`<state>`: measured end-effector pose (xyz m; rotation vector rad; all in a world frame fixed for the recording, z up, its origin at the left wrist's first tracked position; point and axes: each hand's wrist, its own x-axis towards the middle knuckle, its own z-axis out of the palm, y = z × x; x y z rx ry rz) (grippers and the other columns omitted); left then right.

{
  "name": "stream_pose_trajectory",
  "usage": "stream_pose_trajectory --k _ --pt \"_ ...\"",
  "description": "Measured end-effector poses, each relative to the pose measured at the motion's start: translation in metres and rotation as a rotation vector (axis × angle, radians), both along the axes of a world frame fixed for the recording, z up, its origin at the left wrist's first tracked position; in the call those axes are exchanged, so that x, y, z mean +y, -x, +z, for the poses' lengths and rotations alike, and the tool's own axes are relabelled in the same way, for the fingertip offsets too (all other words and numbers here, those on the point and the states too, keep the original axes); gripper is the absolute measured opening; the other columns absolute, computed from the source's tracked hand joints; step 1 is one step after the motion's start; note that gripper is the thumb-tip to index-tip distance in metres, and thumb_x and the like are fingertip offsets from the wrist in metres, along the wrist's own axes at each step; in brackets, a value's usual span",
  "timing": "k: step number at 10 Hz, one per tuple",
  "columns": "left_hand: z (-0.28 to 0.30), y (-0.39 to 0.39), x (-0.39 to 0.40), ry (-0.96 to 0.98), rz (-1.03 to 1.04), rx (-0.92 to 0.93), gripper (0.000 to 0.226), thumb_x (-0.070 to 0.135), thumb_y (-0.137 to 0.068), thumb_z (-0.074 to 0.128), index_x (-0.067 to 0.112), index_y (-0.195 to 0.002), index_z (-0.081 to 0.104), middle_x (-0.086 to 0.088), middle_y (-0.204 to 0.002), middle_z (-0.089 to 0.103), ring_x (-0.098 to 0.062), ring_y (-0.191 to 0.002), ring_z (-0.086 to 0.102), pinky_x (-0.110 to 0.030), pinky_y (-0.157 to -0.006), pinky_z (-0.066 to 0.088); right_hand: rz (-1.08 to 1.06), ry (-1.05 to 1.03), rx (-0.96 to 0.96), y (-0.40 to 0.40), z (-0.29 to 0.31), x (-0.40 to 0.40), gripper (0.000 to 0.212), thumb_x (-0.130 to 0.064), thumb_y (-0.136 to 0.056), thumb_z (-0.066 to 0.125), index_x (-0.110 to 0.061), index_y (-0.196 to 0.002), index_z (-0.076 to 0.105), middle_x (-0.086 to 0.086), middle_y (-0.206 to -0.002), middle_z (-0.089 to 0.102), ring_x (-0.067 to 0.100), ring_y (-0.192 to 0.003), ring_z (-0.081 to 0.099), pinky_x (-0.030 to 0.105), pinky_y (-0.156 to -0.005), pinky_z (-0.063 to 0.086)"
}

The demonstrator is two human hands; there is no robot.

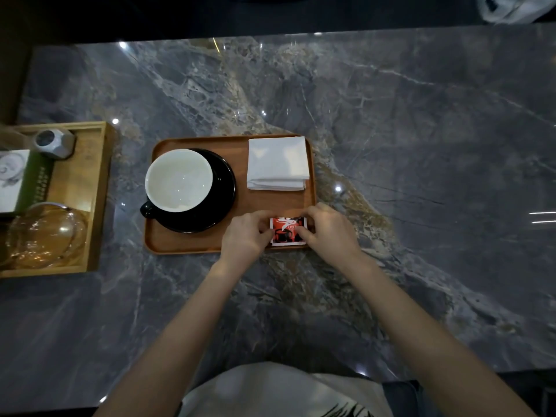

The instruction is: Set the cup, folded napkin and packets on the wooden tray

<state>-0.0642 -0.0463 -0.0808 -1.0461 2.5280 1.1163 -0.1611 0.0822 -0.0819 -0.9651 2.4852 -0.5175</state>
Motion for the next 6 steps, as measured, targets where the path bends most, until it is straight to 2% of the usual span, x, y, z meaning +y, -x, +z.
stream_pose_trajectory --k 2,4,5,6 --pt "-0.002 -0.002 0.004 0.053 0.0 0.02 0.036 0.018 -0.083 0.059 0.026 -0.118 0.062 -0.007 -0.097 0.072 -0.025 -0.094 0.064 -0.036 -0.081 0.052 0.069 -0.06 0.06 0.001 0.003 -0.001 0.032 -0.032 -0.086 0.059 -0.011 -0.111 0.06 0.007 -0.108 0.057 0.025 -0.099 0.057 0.036 -0.074 0.048" --pt "0.006 -0.004 0.002 0.026 -0.017 0.07 0.032 0.022 -0.086 0.055 0.017 -0.116 0.063 -0.011 -0.103 0.072 -0.026 -0.097 0.064 -0.039 -0.083 0.052 0.016 -0.035 0.016 0.004 0.011 0.0 0.034 -0.032 -0.087 0.058 -0.012 -0.114 0.058 0.006 -0.111 0.058 0.023 -0.099 0.058 0.033 -0.076 0.046" --pt "0.013 0.002 -0.006 0.035 -0.026 0.072 0.026 0.021 -0.085 0.057 0.012 -0.107 0.068 -0.011 -0.105 0.072 -0.026 -0.1 0.064 -0.035 -0.087 0.051 -0.103 0.088 -0.105 0.009 0.022 -0.002 0.025 -0.024 -0.088 0.056 -0.014 -0.111 0.062 0.002 -0.105 0.063 0.017 -0.091 0.059 0.027 -0.073 0.043" --pt "0.042 0.018 -0.017 0.066 0.004 0.084 0.026 0.021 -0.086 0.056 0.013 -0.106 0.069 -0.01 -0.107 0.071 -0.024 -0.101 0.063 -0.032 -0.088 0.049 -0.351 0.442 -0.312 0.015 0.048 -0.009 0.013 -0.013 -0.089 0.056 -0.015 -0.097 0.066 -0.003 -0.084 0.064 0.01 -0.077 0.059 0.027 -0.071 0.046"
